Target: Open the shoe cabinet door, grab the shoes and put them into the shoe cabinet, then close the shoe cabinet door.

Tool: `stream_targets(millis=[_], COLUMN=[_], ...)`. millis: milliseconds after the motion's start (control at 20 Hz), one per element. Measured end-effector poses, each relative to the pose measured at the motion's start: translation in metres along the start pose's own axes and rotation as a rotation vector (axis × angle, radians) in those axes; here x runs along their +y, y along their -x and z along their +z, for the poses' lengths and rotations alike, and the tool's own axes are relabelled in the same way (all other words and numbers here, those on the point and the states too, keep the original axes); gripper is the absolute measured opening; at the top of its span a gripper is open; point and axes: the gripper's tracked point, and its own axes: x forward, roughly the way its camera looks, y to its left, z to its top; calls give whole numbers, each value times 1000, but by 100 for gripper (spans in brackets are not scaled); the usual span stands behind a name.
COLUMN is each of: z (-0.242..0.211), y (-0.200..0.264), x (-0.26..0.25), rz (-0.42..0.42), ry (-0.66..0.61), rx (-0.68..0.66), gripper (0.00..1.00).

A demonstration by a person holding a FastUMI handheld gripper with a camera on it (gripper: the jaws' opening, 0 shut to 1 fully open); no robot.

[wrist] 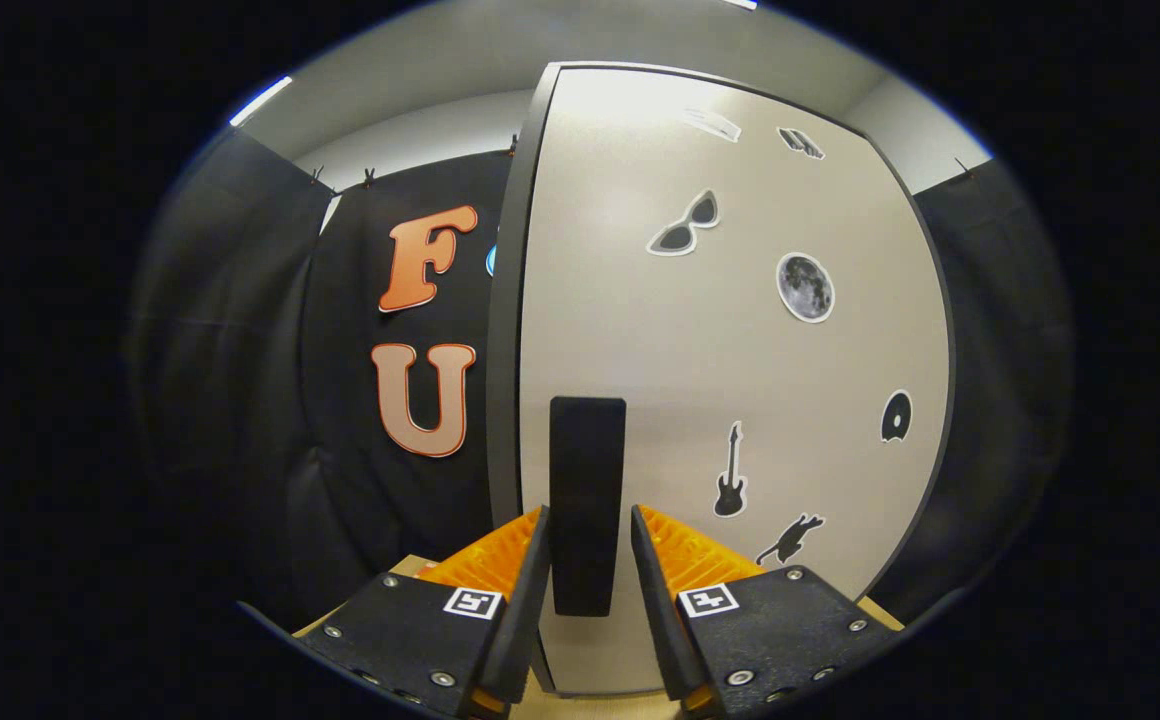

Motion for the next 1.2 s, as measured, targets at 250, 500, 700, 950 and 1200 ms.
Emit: stream_targets(millis=[250,500,700,950,1200], z=[-4,-4,-4,-5,-5], y=[-10,-9,-4,12,38], x=[2,1,1,0,-10], rz=[-35,-42,-22,15,-30], ry=[4,-9,-25,-51,-51], rx=[22,26,39,51,49], gripper=[41,37,30,24,24])
